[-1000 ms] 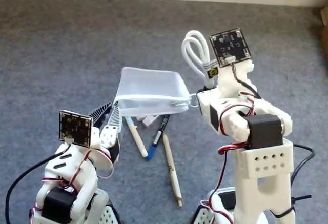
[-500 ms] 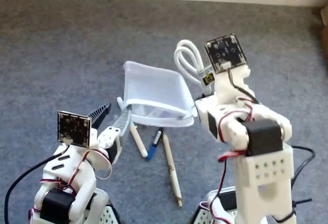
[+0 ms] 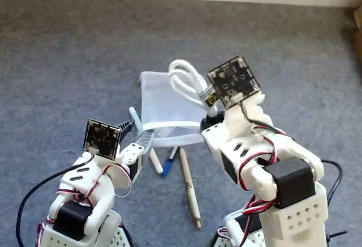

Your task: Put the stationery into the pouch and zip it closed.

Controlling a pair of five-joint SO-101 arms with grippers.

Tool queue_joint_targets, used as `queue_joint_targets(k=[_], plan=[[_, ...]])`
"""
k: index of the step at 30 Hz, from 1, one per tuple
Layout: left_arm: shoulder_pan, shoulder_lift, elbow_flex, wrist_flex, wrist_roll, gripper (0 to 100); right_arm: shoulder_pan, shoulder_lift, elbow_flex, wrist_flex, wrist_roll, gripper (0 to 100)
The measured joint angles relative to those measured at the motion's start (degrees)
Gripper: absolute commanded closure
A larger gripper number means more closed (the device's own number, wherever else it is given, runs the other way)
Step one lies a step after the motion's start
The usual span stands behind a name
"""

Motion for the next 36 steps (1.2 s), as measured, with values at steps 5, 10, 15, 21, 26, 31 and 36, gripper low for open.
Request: queue_joint_targets(k=[5, 10, 15, 21, 26, 31, 36], plan=[[0.5, 0.0, 3.3, -3.7, -1.2, 94, -0.4, 0.0, 0.0, 0.0, 0.0, 99.5], [0.4, 0.0, 5.0, -5.9, -3.9, 98, -0.4, 0.0, 0.0, 0.0, 0.2, 99.5], [0.4, 0.0, 5.0, -6.2, -4.2, 99, -0.6, 0.0, 0.0, 0.0, 0.2, 99.5], [0.4, 0.0, 5.0, -6.2, -4.2, 99, -0.6, 0.0, 0.0, 0.0, 0.2, 84.1], [0.4, 0.1, 3.6, -4.8, -4.2, 99, -0.7, 0.0, 0.0, 0.0, 0.2, 76.6], [0.4, 0.1, -1.6, 0.3, -4.2, 99, -0.7, 0.0, 2.5, 0.0, 0.2, 76.6], [-4.8, 0.1, -6.6, 1.2, -4.2, 99, 0.5, 0.0, 5.4, -3.1, 0.2, 76.6]])
